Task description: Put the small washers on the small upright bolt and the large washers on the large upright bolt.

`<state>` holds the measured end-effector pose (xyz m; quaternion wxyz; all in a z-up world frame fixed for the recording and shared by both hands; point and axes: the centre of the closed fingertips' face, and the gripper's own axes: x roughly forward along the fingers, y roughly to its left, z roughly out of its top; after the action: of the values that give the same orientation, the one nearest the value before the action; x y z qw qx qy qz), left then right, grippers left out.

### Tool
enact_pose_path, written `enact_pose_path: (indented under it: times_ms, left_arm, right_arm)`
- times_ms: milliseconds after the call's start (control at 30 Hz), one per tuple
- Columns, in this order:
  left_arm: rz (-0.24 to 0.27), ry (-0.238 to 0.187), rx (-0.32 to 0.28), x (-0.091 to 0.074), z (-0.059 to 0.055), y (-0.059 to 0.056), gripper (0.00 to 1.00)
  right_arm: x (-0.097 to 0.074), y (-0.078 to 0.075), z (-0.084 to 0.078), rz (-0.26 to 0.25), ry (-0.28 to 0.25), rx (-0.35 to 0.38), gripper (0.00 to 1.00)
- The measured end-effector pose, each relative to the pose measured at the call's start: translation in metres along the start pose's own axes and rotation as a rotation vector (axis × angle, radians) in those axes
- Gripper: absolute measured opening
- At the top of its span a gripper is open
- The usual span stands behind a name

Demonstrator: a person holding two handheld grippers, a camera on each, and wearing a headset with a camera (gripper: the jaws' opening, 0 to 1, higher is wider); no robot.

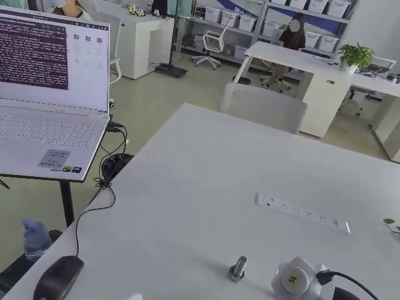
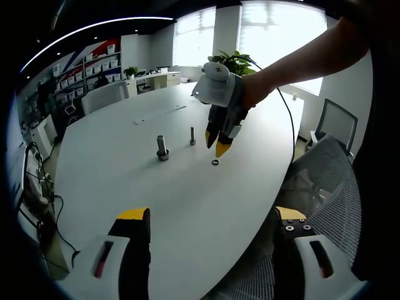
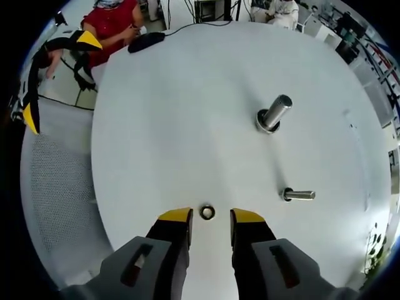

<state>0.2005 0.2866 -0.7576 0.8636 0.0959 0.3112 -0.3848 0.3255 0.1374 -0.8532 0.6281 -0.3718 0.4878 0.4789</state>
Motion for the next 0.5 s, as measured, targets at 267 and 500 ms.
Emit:
enact_pose_path:
  times_ms: [267,500]
  left_arm:
    - [-0.004,0.006,0.003,0.0,-0.001,0.0,0.8]
    - [-0.006,0.015,-0.002,0.0,-0.006,0.001,0.8]
  right_arm:
    - [0.01,0.0,-0.01,-0.017,0.001,0.011,0.25]
    - [0.02,0.0,-0.018,-0.02,0.011,0.029,0.25]
